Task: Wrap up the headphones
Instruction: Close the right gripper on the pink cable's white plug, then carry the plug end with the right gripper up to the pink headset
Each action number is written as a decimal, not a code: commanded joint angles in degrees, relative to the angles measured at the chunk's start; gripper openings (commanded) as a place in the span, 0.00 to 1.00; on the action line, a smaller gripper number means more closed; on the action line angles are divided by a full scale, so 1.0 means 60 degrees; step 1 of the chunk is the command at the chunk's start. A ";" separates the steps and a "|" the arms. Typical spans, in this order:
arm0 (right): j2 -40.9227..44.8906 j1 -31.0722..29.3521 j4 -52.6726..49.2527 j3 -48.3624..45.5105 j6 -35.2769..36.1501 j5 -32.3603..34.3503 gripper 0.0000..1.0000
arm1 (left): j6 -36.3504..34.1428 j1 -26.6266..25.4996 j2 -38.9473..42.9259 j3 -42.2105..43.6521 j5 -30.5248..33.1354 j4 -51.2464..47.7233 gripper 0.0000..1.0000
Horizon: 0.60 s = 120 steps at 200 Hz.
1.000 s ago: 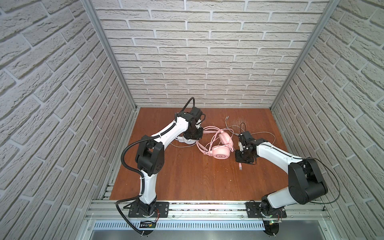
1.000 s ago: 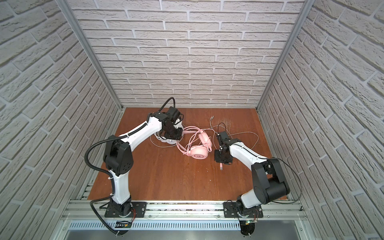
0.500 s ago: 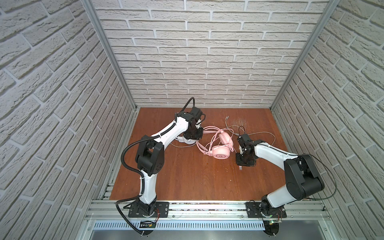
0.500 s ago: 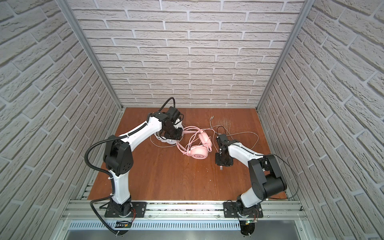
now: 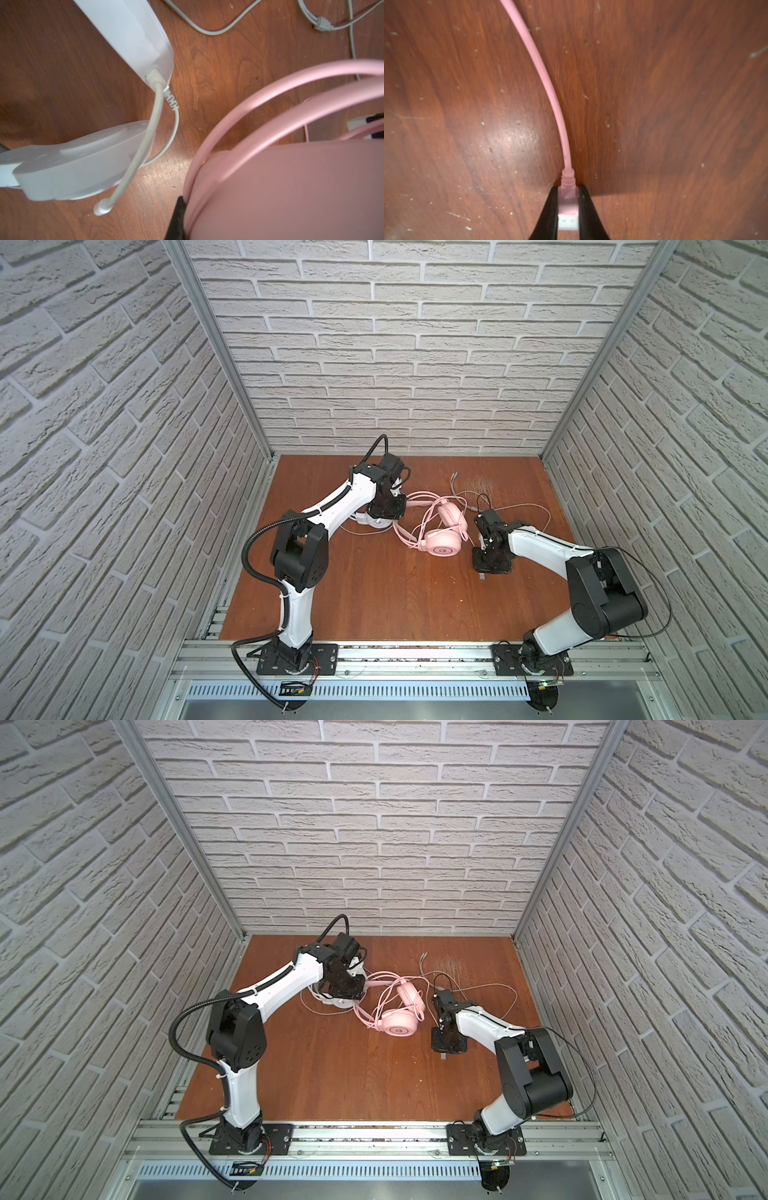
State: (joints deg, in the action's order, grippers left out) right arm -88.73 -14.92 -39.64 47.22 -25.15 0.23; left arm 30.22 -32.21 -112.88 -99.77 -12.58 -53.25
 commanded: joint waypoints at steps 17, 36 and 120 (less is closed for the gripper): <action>0.0484 -0.0201 0.0307 -0.0429 0.0159 -0.0361 0.06 | 0.0819 0.0250 0.0380 0.0136 -0.1115 0.0984 0.00; 0.0797 -0.0321 0.0351 -0.0544 0.0214 -0.0361 0.06 | 0.1200 0.0368 0.0428 0.0261 -0.1295 0.1231 0.00; 0.1899 -0.0867 0.0688 -0.0752 0.0540 -0.0361 0.06 | 0.2425 0.0703 0.0604 0.0584 -0.2037 0.2138 0.00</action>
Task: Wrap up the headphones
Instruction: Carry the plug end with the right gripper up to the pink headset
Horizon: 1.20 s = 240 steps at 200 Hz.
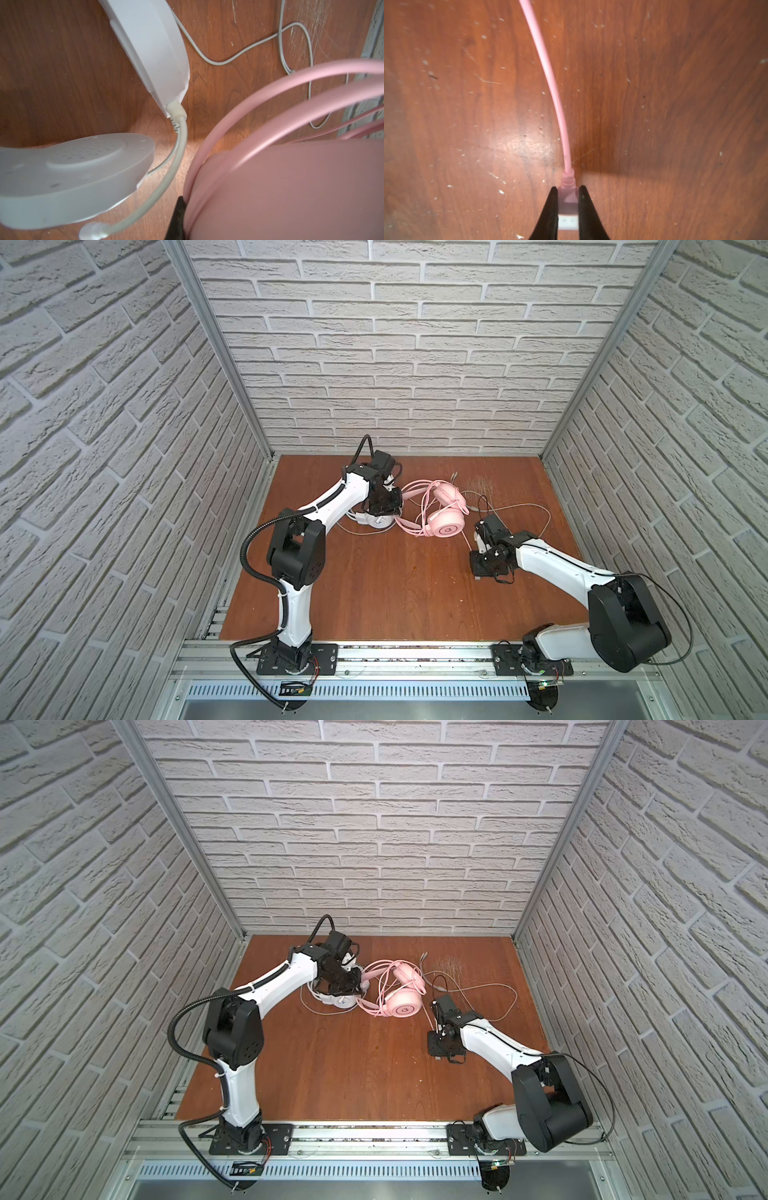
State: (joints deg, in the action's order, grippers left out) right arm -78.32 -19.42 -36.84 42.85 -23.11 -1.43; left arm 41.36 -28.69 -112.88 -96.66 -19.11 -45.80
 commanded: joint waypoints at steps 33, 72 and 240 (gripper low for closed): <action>-0.0186 -0.0186 0.0300 0.0122 0.0267 -0.0118 0.06 | 0.0929 0.0184 0.0780 0.0338 -0.1122 0.1333 0.00; -0.0269 -0.0651 0.0612 0.0309 0.0468 -0.0099 0.06 | 0.1356 0.0344 0.0907 0.0525 -0.1121 0.1769 0.00; -0.0442 -0.2527 0.0105 0.1604 0.2472 0.0833 0.06 | 0.1857 0.0383 0.0817 0.0510 -0.0615 0.1943 0.00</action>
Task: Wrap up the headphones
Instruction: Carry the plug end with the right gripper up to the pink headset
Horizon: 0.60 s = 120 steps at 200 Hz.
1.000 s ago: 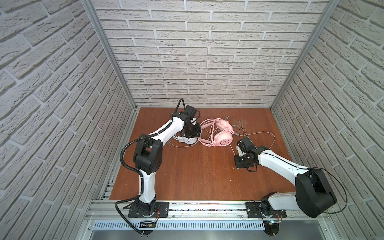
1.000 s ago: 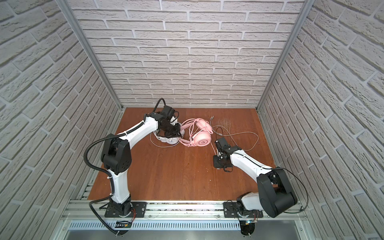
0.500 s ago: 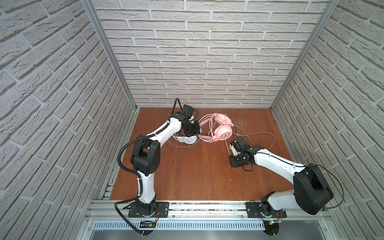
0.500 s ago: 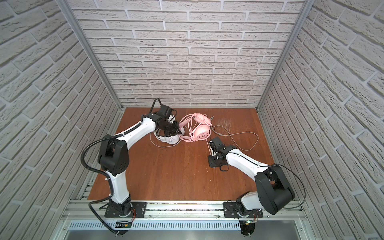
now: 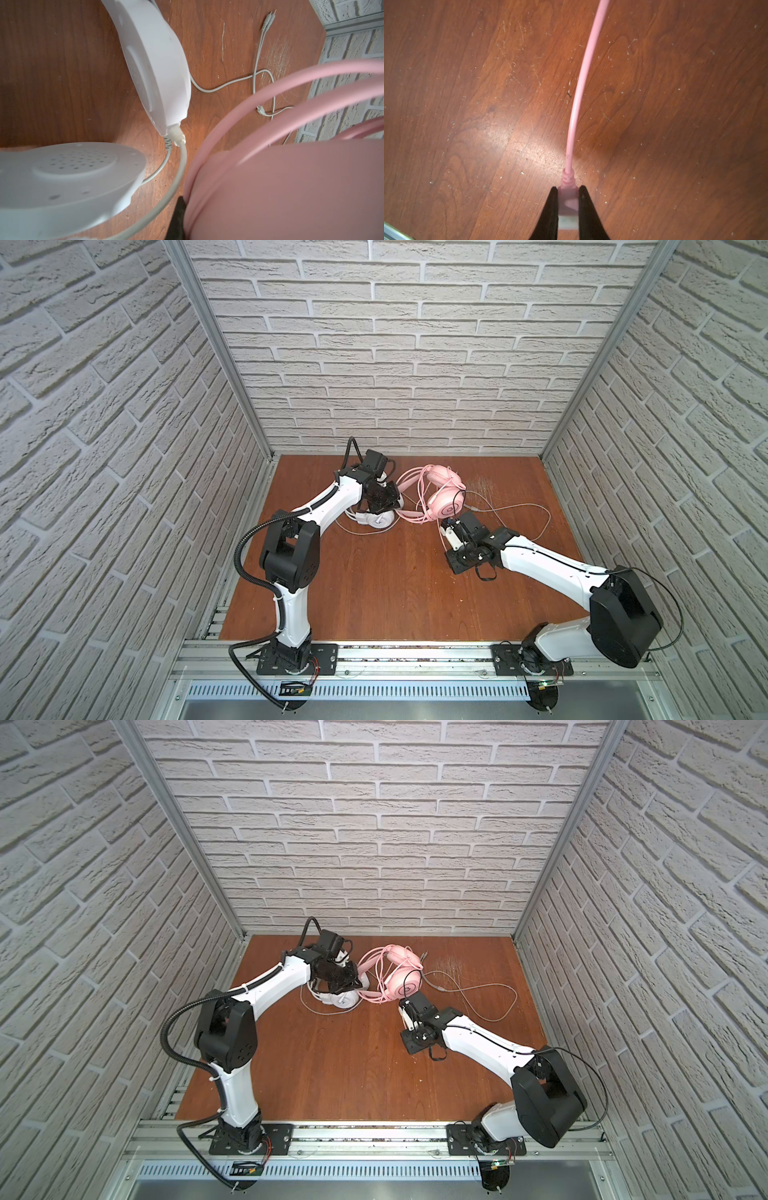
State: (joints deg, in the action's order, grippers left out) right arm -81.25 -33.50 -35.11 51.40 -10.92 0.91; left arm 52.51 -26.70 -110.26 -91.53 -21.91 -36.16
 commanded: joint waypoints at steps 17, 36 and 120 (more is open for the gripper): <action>0.0227 -0.0254 -0.0135 0.0094 0.0533 0.0571 0.06 | 0.0078 0.0054 0.0395 -0.0318 -0.0052 0.0304 0.00; 0.0613 -0.0441 0.0045 -0.0108 0.0809 0.0707 0.06 | 0.0241 0.0105 0.0395 -0.0317 0.0109 0.0187 0.00; 0.1796 -0.1165 0.0045 -0.0426 0.3472 0.0685 0.06 | 0.0261 0.0157 0.0287 -0.0497 0.0430 -0.0323 0.00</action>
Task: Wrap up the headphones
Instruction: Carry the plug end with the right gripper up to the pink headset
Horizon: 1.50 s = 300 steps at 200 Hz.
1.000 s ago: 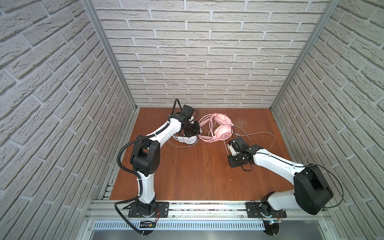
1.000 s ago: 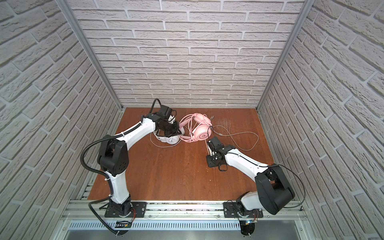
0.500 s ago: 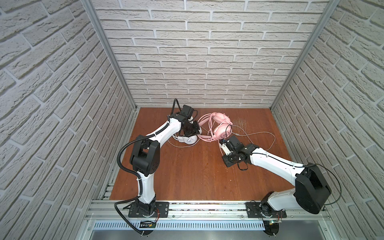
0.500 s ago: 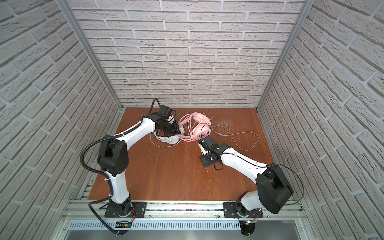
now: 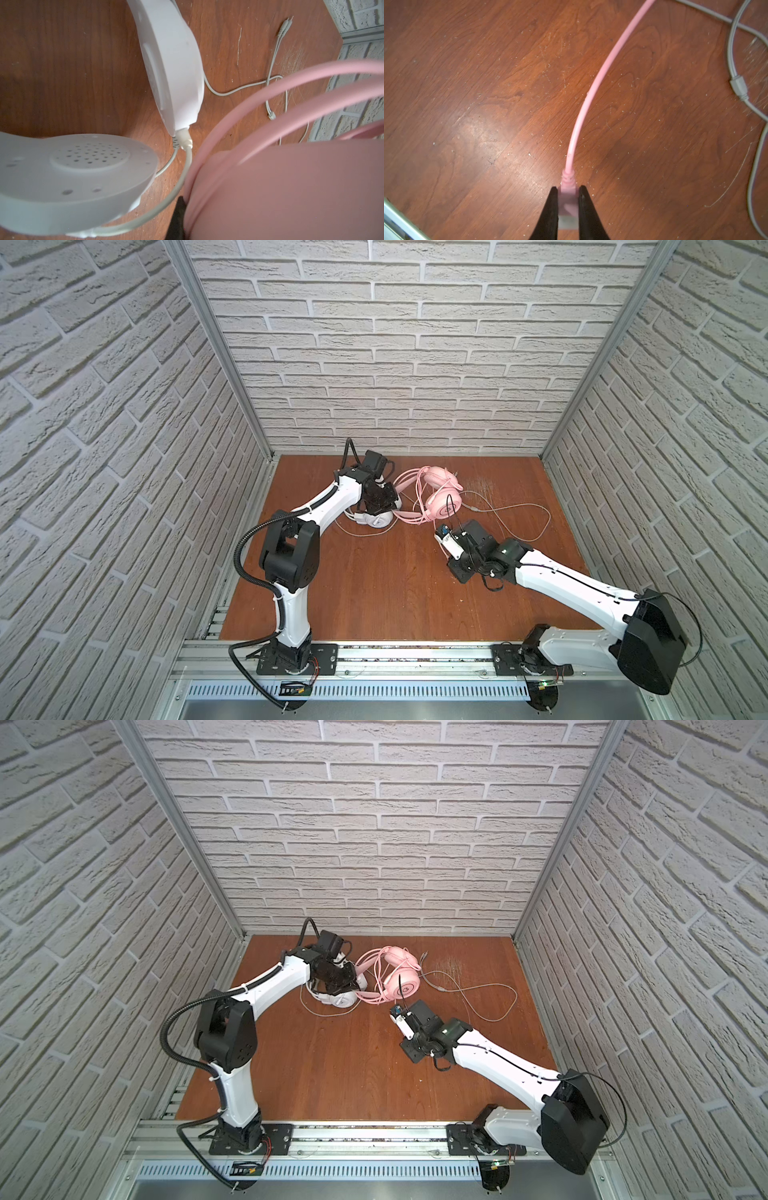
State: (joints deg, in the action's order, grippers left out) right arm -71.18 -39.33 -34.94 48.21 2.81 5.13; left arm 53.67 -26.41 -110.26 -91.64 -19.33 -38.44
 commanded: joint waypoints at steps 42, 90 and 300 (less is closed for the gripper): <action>-0.0169 -0.0313 -0.0484 0.1037 0.2375 -0.0023 0.05 | -0.0249 0.0039 0.0163 -0.0794 0.0394 -0.0587 0.00; -0.0841 -0.0421 -0.1325 0.2412 0.3770 0.0066 0.05 | -0.0716 -0.0116 0.0010 -0.1082 0.0839 -0.1387 0.00; -0.1657 -0.0814 -0.0800 0.4637 0.8534 0.0449 0.05 | -0.2511 -0.1003 -0.1003 -0.3142 0.1490 -0.3887 0.00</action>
State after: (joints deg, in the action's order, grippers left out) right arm -80.38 -43.72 -45.10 74.72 50.52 7.16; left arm 40.45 -31.86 -116.05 -107.72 -8.23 -60.64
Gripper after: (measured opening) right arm 0.168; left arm 0.079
